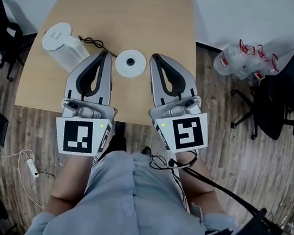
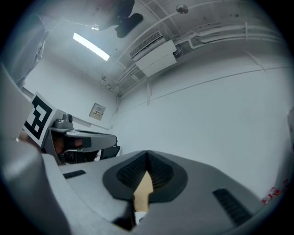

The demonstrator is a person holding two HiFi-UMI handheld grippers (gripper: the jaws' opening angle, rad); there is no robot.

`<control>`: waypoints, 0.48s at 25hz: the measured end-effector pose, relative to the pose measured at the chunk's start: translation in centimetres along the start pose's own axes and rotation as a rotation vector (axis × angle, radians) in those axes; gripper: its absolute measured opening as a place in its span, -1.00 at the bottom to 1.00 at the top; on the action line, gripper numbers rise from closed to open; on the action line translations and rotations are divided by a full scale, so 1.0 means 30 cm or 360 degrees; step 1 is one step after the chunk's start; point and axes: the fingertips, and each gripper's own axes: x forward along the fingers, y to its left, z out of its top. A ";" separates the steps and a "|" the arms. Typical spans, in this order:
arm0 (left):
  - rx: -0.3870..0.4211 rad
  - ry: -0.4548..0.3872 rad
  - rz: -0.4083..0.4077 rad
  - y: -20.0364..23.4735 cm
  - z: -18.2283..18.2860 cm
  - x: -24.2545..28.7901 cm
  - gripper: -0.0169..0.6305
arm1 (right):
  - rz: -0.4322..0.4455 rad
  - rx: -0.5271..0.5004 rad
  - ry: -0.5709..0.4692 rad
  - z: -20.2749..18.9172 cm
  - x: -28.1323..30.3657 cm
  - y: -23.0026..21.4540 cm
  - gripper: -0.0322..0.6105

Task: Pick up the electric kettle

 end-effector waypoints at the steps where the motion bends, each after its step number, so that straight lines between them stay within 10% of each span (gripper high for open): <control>1: 0.0001 0.0001 -0.0001 -0.001 0.000 -0.001 -0.95 | 0.0002 -0.0001 0.0002 -0.001 0.000 0.002 -0.89; 12: 0.0000 -0.0002 0.0004 -0.005 0.001 0.000 -0.95 | 0.0001 -0.0004 0.0002 -0.005 -0.005 0.002 -0.89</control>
